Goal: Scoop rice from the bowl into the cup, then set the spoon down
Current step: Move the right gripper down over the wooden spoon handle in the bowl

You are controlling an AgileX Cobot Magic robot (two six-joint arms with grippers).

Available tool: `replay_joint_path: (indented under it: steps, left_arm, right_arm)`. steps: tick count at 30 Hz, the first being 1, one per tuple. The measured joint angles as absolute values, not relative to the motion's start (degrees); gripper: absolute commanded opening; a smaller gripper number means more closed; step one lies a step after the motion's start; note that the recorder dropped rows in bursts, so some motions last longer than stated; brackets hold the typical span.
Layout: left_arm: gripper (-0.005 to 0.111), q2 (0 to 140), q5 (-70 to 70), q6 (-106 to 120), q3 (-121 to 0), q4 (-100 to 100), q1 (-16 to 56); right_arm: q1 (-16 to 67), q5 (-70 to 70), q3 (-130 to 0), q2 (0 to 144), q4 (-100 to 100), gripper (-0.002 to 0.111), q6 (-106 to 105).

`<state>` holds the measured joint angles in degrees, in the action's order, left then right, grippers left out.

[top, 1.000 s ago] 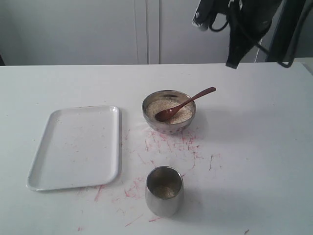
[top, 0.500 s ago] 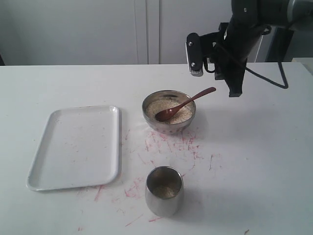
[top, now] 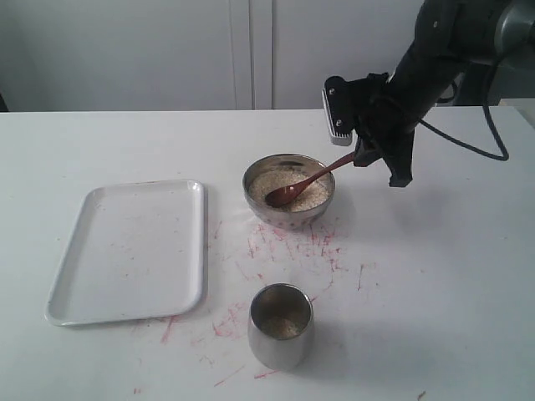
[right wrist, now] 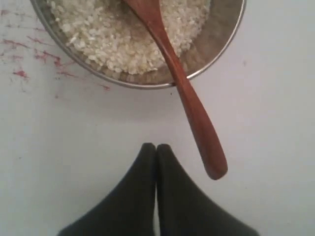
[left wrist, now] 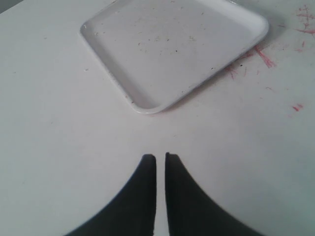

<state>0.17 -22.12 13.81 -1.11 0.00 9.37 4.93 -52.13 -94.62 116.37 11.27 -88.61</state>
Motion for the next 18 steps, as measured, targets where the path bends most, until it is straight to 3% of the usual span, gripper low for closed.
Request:
replay_joint_path:
  steps: [11,18]
  left_arm:
    - [0.014,0.2,-22.1,13.8,-1.1,0.0,9.4]
    - [0.014,0.2,-22.1,13.8,-1.1,0.0,9.4]
  right_arm:
    - [3.7,-41.5,-94.6,117.2,14.5,0.000,-93.2]
    - [4.0,-44.2,-94.6,117.5,16.7,0.000,-103.0]
